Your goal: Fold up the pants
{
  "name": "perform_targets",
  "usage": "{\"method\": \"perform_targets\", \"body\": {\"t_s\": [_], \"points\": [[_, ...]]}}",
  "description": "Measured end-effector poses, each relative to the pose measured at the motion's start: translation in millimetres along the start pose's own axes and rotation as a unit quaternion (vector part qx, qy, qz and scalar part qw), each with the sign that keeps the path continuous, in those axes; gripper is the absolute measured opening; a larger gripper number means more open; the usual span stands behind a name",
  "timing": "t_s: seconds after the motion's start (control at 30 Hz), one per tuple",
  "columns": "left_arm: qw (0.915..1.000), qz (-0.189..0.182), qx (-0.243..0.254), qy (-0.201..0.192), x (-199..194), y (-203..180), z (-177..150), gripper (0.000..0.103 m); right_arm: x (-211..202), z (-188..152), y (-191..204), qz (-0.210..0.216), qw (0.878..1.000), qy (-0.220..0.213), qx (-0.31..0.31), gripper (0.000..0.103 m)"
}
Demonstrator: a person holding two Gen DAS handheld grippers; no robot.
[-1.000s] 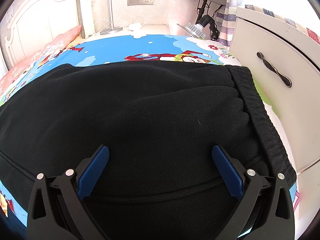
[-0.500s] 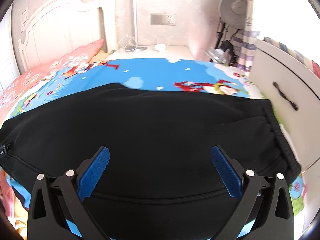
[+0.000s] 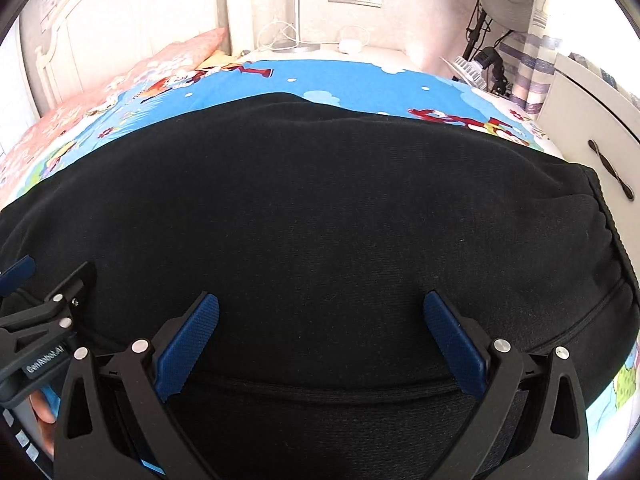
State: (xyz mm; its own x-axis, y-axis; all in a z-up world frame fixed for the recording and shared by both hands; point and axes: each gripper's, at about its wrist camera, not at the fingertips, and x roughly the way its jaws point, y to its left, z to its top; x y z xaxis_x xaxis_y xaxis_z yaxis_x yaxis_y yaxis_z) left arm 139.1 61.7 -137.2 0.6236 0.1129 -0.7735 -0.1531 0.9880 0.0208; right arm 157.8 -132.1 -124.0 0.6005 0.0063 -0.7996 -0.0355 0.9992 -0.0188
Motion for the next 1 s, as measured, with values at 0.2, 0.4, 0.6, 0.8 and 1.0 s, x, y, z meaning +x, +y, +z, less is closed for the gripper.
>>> {"method": "perform_targets", "body": {"t_s": [0.2, 0.4, 0.6, 0.8, 1.0], "points": [[0.9997, -0.010, 0.011, -0.017, 0, 0, -4, 0.102, 3, 2, -4, 0.000, 1.000, 0.014, 0.006, 0.099], [0.9988, -0.022, 0.023, -0.038, 2, 2, -6, 0.102, 3, 2, -4, -0.001, 1.000, 0.015, 0.000, 0.099], [0.9986, -0.025, 0.027, -0.038, 3, 3, -5, 0.102, -2, 7, 3, -0.010, 1.000, 0.010, -0.010, 0.098], [0.9984, -0.025, 0.028, -0.042, 3, 2, -5, 0.102, -17, 14, 17, 0.022, 0.999, -0.027, -0.015, 0.098], [0.9984, -0.025, 0.028, -0.042, 3, 2, -5, 0.102, -10, 19, 34, 0.031, 0.999, -0.018, -0.017, 0.098]]}}
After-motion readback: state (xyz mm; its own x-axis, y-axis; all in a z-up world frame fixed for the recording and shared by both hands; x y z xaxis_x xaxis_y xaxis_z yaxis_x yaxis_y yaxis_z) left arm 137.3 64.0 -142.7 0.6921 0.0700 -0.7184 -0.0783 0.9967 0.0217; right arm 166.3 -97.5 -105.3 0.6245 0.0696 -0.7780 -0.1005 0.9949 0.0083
